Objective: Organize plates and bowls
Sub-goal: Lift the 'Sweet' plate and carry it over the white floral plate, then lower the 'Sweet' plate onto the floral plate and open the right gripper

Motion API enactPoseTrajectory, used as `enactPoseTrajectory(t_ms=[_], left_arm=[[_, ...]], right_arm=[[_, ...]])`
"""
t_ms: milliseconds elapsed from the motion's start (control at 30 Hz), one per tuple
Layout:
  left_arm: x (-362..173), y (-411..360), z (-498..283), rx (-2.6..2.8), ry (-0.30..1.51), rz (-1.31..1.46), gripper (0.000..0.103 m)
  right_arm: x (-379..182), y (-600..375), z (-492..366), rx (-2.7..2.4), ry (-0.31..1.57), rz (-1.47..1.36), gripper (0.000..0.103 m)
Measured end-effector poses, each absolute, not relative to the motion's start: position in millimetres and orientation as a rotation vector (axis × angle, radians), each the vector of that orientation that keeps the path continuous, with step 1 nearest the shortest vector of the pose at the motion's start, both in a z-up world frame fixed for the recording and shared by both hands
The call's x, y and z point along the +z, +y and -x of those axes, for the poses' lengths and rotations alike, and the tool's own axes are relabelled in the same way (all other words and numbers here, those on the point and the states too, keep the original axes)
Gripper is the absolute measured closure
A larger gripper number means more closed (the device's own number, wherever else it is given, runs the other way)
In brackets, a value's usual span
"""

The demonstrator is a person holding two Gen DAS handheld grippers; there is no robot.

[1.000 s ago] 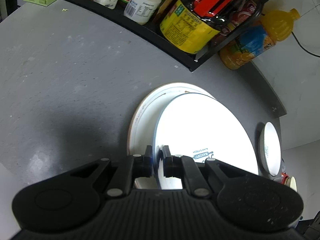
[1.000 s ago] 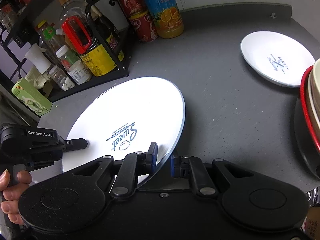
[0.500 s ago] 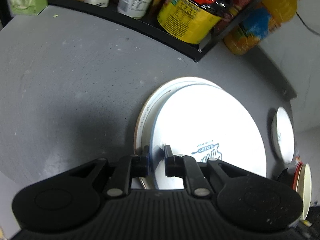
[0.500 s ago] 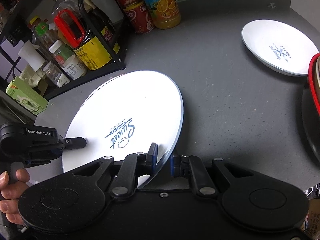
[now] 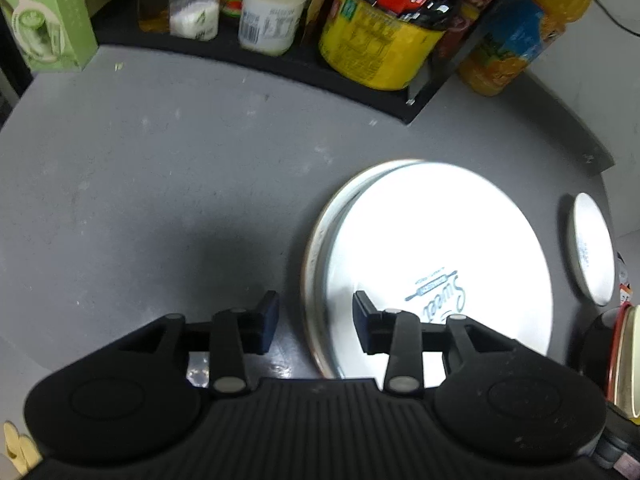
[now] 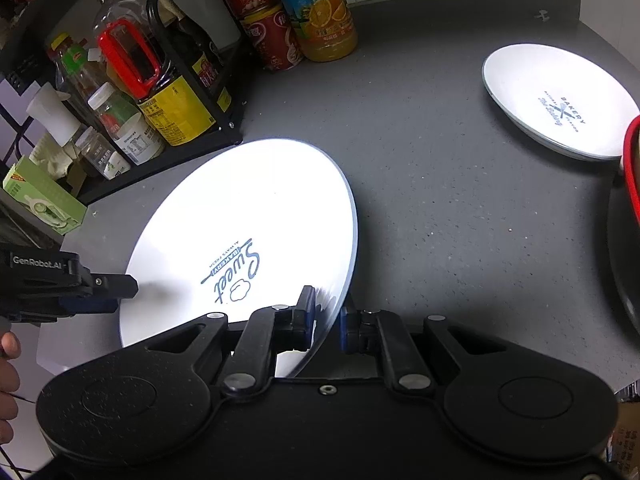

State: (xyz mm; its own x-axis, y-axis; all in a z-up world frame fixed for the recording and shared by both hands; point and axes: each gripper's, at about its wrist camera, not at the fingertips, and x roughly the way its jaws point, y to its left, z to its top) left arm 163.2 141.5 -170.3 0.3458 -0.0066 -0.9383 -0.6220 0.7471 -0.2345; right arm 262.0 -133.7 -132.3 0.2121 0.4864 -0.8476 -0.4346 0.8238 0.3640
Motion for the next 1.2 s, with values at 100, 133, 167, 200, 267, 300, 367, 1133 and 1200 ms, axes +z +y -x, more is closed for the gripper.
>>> enactPoseTrajectory(t_ms=[100, 133, 167, 200, 267, 300, 367, 1133, 1200], left_arm=[[-183.2, 142.2, -163.3, 0.438, 1.176, 0.659, 0.064], [-185.4, 142.4, -163.1, 0.435, 1.171, 0.664, 0.064], [-187.3, 142.9, -162.4, 0.433, 1.162, 0.671, 0.064], [-188.6, 143.5, -162.1, 0.432, 1.156, 0.675, 0.064], [-191.1, 145.2, -161.9, 0.432, 1.149, 0.690, 0.064], [-191.7, 146.1, -162.1, 0.434, 1.147, 0.697, 0.065], [-191.7, 147.2, -161.5, 0.435, 1.144, 0.701, 0.065], [-172.8, 144.3, -172.6, 0.454, 1.188, 0.603, 0.075], [-163.4, 143.5, -174.2, 0.462, 1.174, 0.583, 0.072]], right_arm=[[-133.9, -130.7, -261.8, 0.641, 1.203, -0.037, 0.089], [-134.5, -129.4, -262.3, 0.640, 1.207, -0.034, 0.089], [-135.2, -127.8, -263.4, 0.640, 1.214, -0.030, 0.088], [-136.1, -125.5, -265.6, 0.639, 1.223, -0.025, 0.088], [-137.6, -121.5, -269.4, 0.639, 1.236, -0.011, 0.087], [-137.9, -119.6, -271.1, 0.639, 1.242, -0.003, 0.086], [-137.8, -116.0, -275.0, 0.630, 1.260, 0.012, 0.086], [-127.5, -132.3, -293.1, 0.641, 1.263, -0.044, 0.090], [-124.7, -133.4, -294.9, 0.645, 1.264, -0.047, 0.090]])
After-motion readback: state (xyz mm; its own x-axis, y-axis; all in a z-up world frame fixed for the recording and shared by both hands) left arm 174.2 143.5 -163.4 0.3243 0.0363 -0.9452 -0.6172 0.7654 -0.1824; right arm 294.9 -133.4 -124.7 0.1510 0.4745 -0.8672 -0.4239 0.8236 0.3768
